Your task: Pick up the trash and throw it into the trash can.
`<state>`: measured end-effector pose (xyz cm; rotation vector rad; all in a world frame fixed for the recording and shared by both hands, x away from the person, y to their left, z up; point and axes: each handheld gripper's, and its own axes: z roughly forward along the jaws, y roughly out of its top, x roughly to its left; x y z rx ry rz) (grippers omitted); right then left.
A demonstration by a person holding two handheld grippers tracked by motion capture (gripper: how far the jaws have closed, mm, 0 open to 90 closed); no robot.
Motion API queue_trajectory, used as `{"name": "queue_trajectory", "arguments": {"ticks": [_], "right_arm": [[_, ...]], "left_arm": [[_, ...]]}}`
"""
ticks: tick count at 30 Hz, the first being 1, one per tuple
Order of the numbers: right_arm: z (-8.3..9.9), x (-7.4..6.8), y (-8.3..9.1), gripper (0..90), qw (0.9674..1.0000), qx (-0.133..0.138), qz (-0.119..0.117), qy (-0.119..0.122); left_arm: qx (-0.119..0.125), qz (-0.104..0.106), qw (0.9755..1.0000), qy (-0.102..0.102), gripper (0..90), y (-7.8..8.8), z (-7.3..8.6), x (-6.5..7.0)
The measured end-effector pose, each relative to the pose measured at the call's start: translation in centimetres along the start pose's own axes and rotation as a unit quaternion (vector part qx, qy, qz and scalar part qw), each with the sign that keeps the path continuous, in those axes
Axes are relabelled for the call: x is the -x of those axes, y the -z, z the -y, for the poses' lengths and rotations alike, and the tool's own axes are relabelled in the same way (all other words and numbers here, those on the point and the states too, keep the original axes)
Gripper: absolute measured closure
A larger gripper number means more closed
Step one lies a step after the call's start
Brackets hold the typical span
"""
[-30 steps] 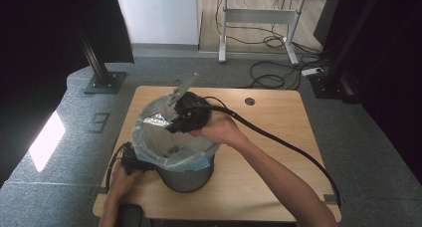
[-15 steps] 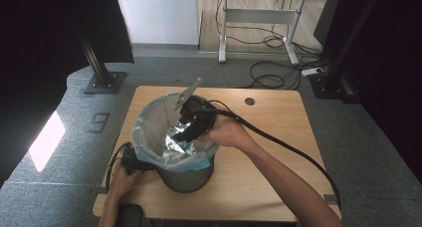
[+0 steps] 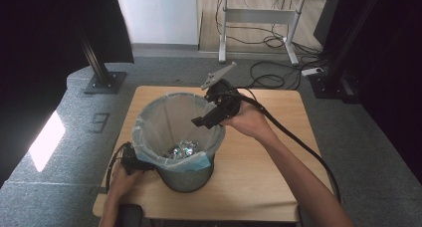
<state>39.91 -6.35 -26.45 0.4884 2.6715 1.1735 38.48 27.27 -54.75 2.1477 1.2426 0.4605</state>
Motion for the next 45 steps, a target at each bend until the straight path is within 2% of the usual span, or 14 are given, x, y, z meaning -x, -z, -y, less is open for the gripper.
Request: {"name": "queue_trajectory", "arguments": {"ticks": [3, 4, 12, 25, 34, 39, 42, 45], "right_arm": [[0.4, 0.3, 0.4, 3.6, 0.9999, 0.005, 0.013, -0.006], [0.8, 0.5, 0.8, 2.9, 0.9995, 0.012, 0.028, -0.007], [2.0, 1.3, 2.3, 2.5, 0.9986, 0.025, 0.044, -0.016], [5.3, 3.1, 4.9, 1.9, 0.9951, 0.040, 0.080, -0.041], [8.8, 4.5, 6.7, 1.9, 0.9904, 0.050, 0.111, -0.065], [10.2, 4.9, 7.3, 1.9, 0.9886, 0.054, 0.120, -0.072], [11.8, 5.2, 8.0, 2.0, 0.9861, 0.059, 0.134, -0.078], [12.5, 5.4, 8.3, 2.0, 0.9848, 0.061, 0.140, -0.083]], "left_arm": [[0.000, 0.000, 1.0000, 0.000, 0.0, 0.0, 0.0, 0.0], [0.000, 0.000, 1.0000, 0.000, 0.0, 0.0, 0.0, 0.0], [0.000, 0.000, 1.0000, 0.000, 0.0, 0.0, 0.0, 0.0], [0.000, 0.000, 1.0000, 0.000, 0.0, 0.0, 0.0, 0.0], [0.001, -0.002, 1.0000, 0.001, 0.0, 0.0, 0.0, 0.0], [0.001, -0.002, 1.0000, 0.002, 0.0, 0.0, 0.0, 0.1], [0.001, -0.003, 1.0000, 0.002, 0.0, 0.0, 0.0, 0.1], [0.001, -0.003, 1.0000, 0.003, 0.0, 0.0, 0.0, 0.1]]}}
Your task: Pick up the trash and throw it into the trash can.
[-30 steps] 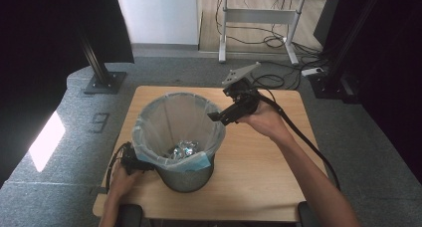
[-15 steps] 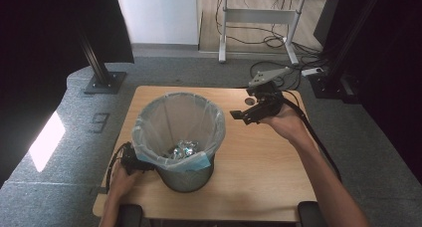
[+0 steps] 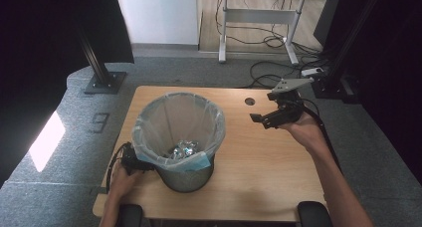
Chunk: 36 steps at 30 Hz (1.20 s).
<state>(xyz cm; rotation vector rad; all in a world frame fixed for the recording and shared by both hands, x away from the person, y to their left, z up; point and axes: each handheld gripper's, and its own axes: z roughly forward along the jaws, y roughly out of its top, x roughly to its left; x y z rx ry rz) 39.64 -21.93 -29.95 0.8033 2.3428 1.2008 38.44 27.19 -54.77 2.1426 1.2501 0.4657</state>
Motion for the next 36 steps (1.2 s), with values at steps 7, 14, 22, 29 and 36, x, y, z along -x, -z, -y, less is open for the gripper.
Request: {"name": "queue_trajectory", "arguments": {"ticks": [7, 14, 22, 29, 36], "right_arm": [[3.2, 1.3, 0.4, 2.2, 0.9996, 0.000, 0.026, -0.010], [6.5, 2.3, -0.1, 2.2, 0.9989, -0.005, 0.038, -0.026], [9.8, 2.9, -0.7, 2.3, 0.9979, -0.007, 0.049, -0.042], [13.9, 3.0, -2.0, 2.4, 0.9966, -0.020, 0.053, -0.060], [16.9, 2.7, -3.0, 2.4, 0.9953, -0.030, 0.058, -0.070]], "left_arm": [[0.001, -0.001, 1.0000, 0.002, 0.0, 0.0, 0.0, 0.0], [0.002, -0.001, 1.0000, 0.003, 0.0, 0.0, 0.0, 0.1], [0.002, -0.002, 1.0000, 0.003, 0.0, 0.0, 0.0, 0.1], [0.002, -0.003, 1.0000, 0.005, 0.0, 0.0, 0.0, 0.1], [0.002, -0.003, 1.0000, 0.005, 0.0, 0.0, 0.0, 0.2]]}}
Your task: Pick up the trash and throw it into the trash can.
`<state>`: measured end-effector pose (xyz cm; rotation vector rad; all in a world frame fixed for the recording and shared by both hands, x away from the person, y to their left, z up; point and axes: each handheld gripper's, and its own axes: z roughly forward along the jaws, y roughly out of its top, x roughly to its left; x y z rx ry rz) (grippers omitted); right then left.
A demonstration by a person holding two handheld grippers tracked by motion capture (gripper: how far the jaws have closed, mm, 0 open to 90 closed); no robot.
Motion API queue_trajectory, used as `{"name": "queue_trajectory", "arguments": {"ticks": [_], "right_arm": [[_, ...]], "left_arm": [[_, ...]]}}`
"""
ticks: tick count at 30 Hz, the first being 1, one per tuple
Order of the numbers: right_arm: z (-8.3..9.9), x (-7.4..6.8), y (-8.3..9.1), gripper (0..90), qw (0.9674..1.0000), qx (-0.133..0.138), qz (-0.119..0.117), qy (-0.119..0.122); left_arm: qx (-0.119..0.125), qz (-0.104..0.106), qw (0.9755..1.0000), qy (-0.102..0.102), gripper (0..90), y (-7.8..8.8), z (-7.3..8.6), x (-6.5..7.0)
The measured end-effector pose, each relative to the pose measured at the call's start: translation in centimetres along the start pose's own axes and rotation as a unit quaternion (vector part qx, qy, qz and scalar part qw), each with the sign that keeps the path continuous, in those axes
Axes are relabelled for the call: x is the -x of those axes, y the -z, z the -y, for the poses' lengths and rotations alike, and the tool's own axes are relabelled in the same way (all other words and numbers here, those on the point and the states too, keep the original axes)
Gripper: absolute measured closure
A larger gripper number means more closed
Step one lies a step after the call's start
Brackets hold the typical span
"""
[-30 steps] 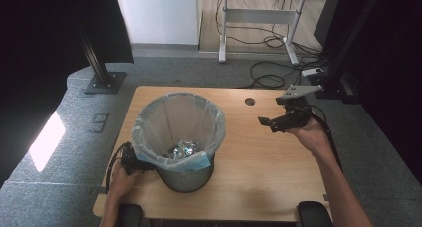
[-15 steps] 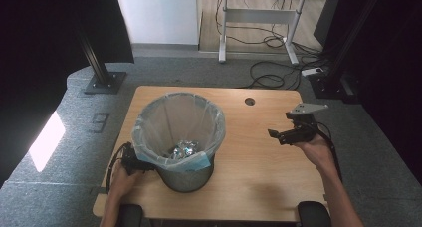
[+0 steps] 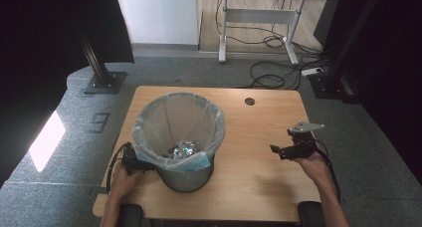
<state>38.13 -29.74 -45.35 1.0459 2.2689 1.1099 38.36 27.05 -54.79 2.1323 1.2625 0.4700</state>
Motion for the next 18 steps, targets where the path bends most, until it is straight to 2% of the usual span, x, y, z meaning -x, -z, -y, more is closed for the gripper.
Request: {"name": "queue_trajectory", "arguments": {"ticks": [1, 2, 5, 6, 7, 8, 11, 12, 14, 18], "right_arm": [[1.1, 0.0, -0.4, 2.4, 1.0000, -0.004, 0.001, -0.005], [1.1, 0.0, -0.4, 2.4, 1.0000, -0.004, 0.001, -0.005], [3.1, 0.1, -1.4, 2.4, 0.9998, -0.012, 0.005, -0.014], [3.1, 0.1, -1.4, 2.4, 0.9998, -0.012, 0.005, -0.014], [4.2, 0.2, -1.8, 2.4, 0.9997, -0.017, 0.005, -0.020], [4.2, 0.2, -1.8, 2.4, 0.9997, -0.017, 0.005, -0.020], [6.3, 0.2, -2.6, 2.3, 0.9991, -0.023, 0.003, -0.034], [6.3, 0.2, -2.6, 2.3, 0.9991, -0.023, 0.003, -0.034], [8.0, 0.4, -3.2, 2.1, 0.9987, -0.030, -0.001, -0.042], [9.0, 0.5, -3.4, 1.7, 0.9983, -0.040, 0.004, -0.042]], "left_arm": [[0.000, 0.000, 1.0000, 0.000, 0.0, 0.0, 0.0, 0.0], [0.000, 0.000, 1.0000, 0.000, 0.0, 0.0, 0.0, 0.0], [0.000, 0.000, 1.0000, 0.000, 0.0, 0.0, 0.0, 0.0], [0.000, 0.000, 1.0000, 0.000, 0.0, 0.0, 0.0, 0.0], [0.000, 0.000, 1.0000, 0.000, 0.0, 0.0, 0.0, 0.0], [0.000, 0.000, 1.0000, 0.000, 0.0, 0.0, 0.0, 0.0], [0.000, 0.000, 1.0000, 0.000, 0.0, 0.0, 0.0, 0.0], [0.000, 0.000, 1.0000, 0.000, 0.0, 0.0, 0.0, 0.0], [-0.001, 0.001, 1.0000, 0.000, 0.0, 0.0, 0.0, 0.0], [0.000, 0.000, 1.0000, 0.000, 0.0, 0.0, 0.0, 0.0]]}}
